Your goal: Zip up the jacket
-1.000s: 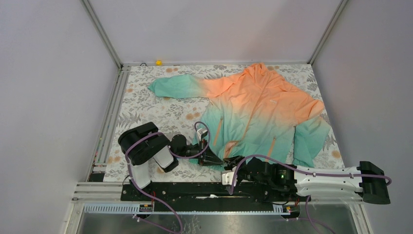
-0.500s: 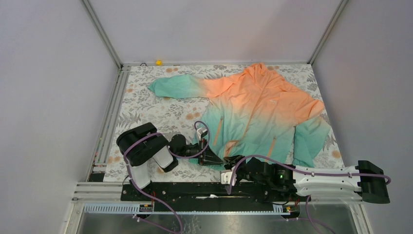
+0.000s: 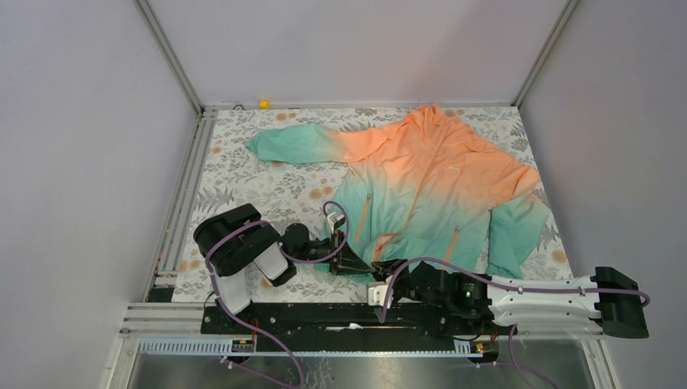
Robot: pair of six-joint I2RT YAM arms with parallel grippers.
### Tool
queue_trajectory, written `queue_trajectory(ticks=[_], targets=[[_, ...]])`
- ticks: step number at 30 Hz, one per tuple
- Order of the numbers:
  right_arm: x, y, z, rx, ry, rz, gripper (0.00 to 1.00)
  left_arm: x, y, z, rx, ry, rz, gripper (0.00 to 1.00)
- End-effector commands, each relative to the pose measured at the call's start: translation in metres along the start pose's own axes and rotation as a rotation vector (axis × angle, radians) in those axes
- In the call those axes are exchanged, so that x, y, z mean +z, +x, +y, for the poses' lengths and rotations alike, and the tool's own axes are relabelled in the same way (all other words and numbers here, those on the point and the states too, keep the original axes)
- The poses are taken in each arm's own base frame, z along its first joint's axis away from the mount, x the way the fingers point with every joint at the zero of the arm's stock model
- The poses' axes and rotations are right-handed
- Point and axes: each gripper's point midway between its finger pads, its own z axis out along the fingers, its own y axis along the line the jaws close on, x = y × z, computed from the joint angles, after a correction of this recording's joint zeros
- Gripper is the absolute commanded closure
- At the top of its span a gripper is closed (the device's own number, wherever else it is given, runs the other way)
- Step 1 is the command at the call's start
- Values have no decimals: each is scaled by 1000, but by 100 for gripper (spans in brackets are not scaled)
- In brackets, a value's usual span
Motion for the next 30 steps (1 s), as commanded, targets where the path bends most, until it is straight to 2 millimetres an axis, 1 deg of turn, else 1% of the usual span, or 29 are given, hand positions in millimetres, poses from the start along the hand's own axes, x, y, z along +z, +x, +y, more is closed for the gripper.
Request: queue_trajectory(ticks=[1,10,20,30], targets=[[-1,-10,-12,23,63,-36,66,-5,3,-33,124,124,-2,100],[-6,-12,-14,61,68,-43,68,-6,3,-32,125,122,-9,100],[-7,-13,-14,73,63,-40,68,-7,4,-32,125,120,-11,100],[-8,-13,-17,82,84,-42,70,-6,4,-31,122,119,-11,100]])
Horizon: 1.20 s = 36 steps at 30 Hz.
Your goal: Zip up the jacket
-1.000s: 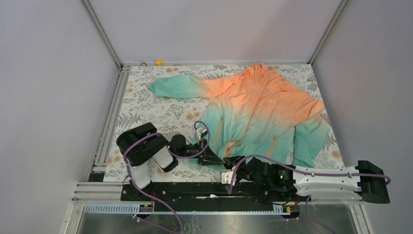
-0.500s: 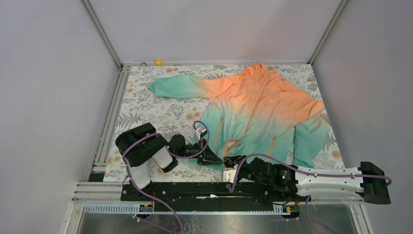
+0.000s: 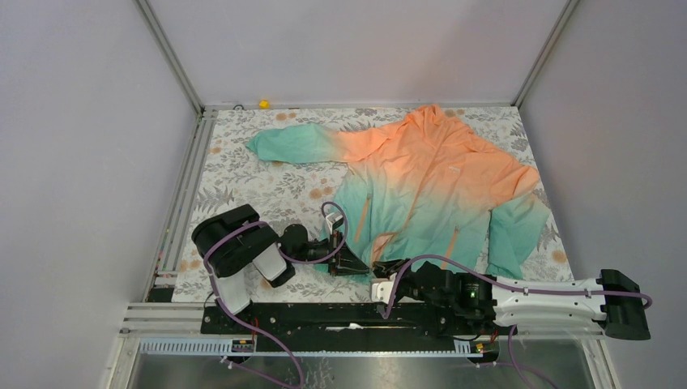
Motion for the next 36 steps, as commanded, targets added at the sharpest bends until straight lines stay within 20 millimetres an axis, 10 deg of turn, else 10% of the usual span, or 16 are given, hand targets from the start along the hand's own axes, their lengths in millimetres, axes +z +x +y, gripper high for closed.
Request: queue_trajectory(ticks=[1,36], targets=[[-1,-10,-11,21,48,-26,71,-3,2,-32,125,122,-5,100],[2,-7,-15,25,81,-8,82,-2,4,-32,126,123,-1,100]])
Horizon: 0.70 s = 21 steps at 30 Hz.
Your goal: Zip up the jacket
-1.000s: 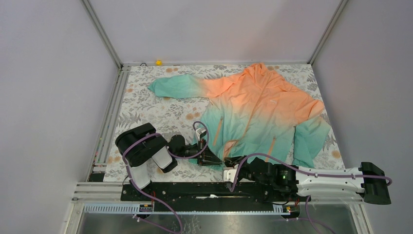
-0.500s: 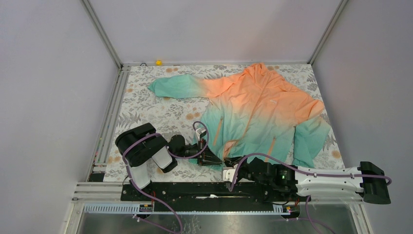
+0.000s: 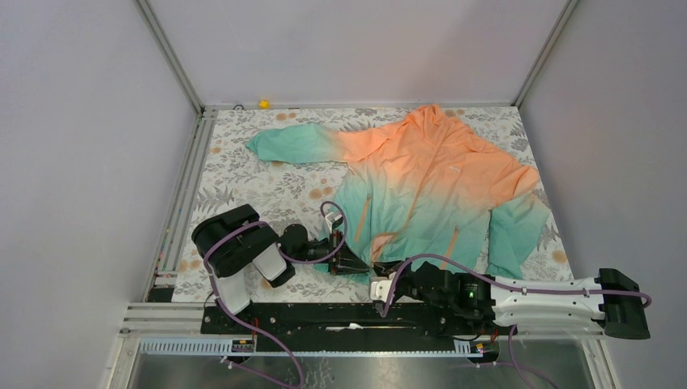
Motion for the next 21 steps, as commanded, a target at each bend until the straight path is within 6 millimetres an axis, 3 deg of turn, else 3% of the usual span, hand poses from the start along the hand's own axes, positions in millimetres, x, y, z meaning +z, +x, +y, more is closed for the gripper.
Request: queue_trajectory(ticks=[1,12,21], targets=[[1,-10,-12,18,58,-24,82,-2,7,-32,124,123,12,100],[3,-10,-11,20,58,-27,75,0,9,-32,123,124,17,100],[4,-9,-10,11,52,-24,76,0,10,-34,124,128,17,100]])
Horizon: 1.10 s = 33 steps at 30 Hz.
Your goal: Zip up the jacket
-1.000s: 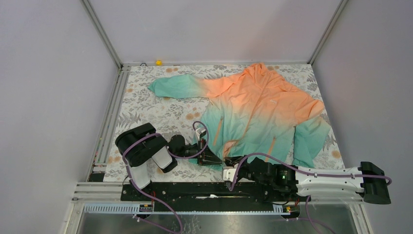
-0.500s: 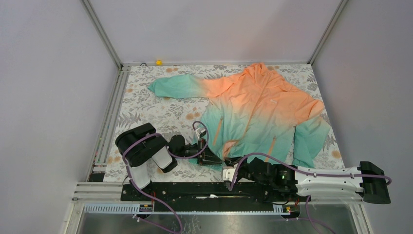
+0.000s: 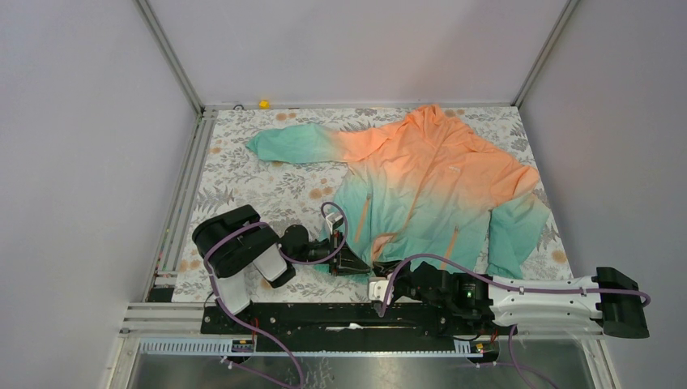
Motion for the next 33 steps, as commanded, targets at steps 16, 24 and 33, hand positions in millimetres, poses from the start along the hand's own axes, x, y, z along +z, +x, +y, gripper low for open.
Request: queue_trajectory(ticks=[16,24,33], targets=[[2,-18,-7,410,75,-10,100,-3,8,-14,106,80,13,100],[-3,-17,-32,669,253,14,100,-5,9,-9,97,65,4,100],[-2,-15,-23,793,245,22,99,-2,10,-10,86,66,0,100]])
